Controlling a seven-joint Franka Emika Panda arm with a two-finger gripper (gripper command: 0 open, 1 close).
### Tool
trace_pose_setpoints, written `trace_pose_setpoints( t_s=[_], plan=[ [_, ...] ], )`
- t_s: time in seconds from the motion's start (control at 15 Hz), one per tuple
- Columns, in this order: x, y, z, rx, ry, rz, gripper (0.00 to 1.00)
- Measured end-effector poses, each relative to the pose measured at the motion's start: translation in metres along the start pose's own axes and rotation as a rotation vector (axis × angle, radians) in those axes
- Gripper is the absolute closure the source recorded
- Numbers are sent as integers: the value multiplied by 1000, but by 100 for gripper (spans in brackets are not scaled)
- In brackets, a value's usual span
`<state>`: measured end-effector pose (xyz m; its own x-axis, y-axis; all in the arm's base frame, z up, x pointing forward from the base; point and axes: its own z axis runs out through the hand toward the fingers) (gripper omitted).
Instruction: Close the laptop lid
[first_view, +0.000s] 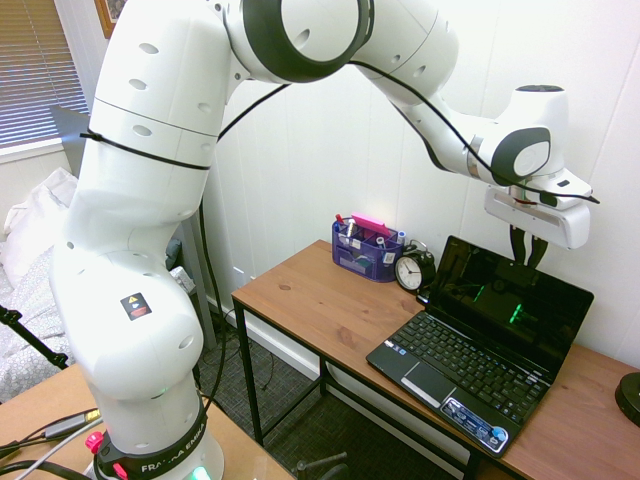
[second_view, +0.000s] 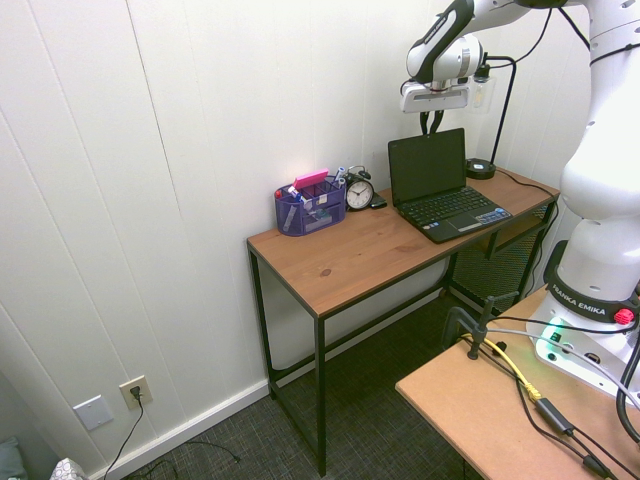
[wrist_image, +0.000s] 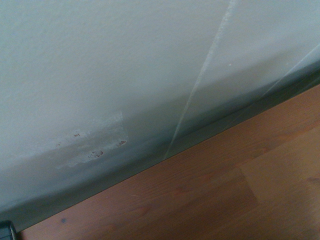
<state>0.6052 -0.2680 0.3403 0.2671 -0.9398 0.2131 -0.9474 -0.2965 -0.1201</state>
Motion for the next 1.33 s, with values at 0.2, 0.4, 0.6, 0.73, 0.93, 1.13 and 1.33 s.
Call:
trace_pose_setpoints(
  t_s=[0.2, 0.4, 0.6, 0.73, 0.93, 1.13, 1.33],
  plan=[
    [-1, 2, 3, -6, -5, -11, 100],
    [-1, 5, 3, -8, -6, -18, 100],
    [-3, 16, 1, -15, -15, -20, 100],
    [-8, 31, 0, -24, -30, -22, 100],
    [-20, 60, 7, -46, -56, -20, 100],
    [-29, 80, 9, -53, -70, -18, 100],
    [-38, 103, 17, -75, -84, -19, 100]
  ],
)
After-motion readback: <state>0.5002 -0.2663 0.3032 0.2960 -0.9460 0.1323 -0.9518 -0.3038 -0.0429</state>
